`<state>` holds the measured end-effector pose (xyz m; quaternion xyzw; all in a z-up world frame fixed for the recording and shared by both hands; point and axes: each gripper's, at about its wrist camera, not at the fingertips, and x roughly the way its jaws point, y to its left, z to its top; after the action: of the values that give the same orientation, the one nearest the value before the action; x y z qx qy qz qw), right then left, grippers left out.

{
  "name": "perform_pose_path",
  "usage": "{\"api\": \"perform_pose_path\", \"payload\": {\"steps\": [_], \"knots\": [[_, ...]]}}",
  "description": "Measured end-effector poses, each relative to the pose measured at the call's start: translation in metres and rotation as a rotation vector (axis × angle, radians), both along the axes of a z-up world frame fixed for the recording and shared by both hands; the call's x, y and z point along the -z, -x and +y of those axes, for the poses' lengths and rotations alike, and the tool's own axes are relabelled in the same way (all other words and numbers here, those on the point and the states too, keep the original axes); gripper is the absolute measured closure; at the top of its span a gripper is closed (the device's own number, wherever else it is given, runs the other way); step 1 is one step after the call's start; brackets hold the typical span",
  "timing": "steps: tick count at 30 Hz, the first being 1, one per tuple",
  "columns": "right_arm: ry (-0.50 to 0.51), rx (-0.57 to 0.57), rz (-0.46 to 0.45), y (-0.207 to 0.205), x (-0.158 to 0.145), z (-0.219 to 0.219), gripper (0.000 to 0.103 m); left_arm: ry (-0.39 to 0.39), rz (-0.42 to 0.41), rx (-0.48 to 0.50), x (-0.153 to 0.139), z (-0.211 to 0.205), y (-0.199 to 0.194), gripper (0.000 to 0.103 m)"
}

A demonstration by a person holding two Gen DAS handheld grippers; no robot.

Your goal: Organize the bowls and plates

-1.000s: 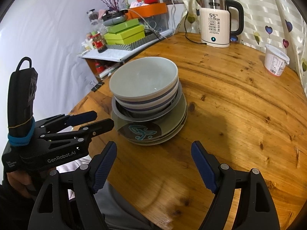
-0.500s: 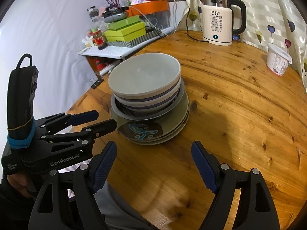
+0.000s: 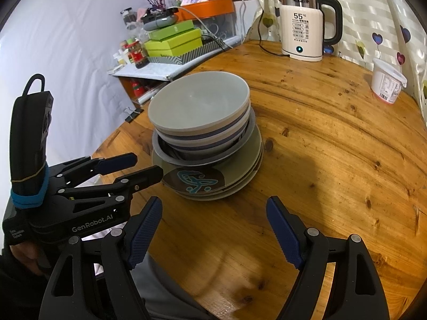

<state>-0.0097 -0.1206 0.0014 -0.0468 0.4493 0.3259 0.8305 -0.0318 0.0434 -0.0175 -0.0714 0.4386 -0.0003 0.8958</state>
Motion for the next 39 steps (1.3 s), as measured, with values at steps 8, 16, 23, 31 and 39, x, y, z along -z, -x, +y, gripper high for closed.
{"api": "perform_pose_path", "payload": {"steps": [8, 16, 23, 31, 39], "knots": [[0.0, 0.0, 0.0, 0.0001, -0.0004, 0.0003, 0.022, -0.004, 0.004, -0.002, 0.0004, 0.0002, -0.0017, 0.049], [0.0, -0.001, 0.0, -0.0002, -0.0004, 0.0, 0.022, -0.005, 0.008, -0.004, 0.0015, 0.0003, -0.0027, 0.049], [0.0, 0.0, 0.001, -0.0002, -0.0006, 0.0002, 0.022, -0.008, 0.021, -0.002, 0.0043, 0.0008, -0.0035, 0.049], [0.0, 0.0, 0.001, -0.0004, -0.0005, 0.0, 0.022, -0.011, 0.017, 0.003, 0.0012, -0.0027, -0.0022, 0.049], [0.0, -0.001, 0.001, -0.0007, -0.0003, -0.0004, 0.022, -0.012, 0.016, 0.005, 0.0007, -0.0048, -0.0012, 0.049]]}}
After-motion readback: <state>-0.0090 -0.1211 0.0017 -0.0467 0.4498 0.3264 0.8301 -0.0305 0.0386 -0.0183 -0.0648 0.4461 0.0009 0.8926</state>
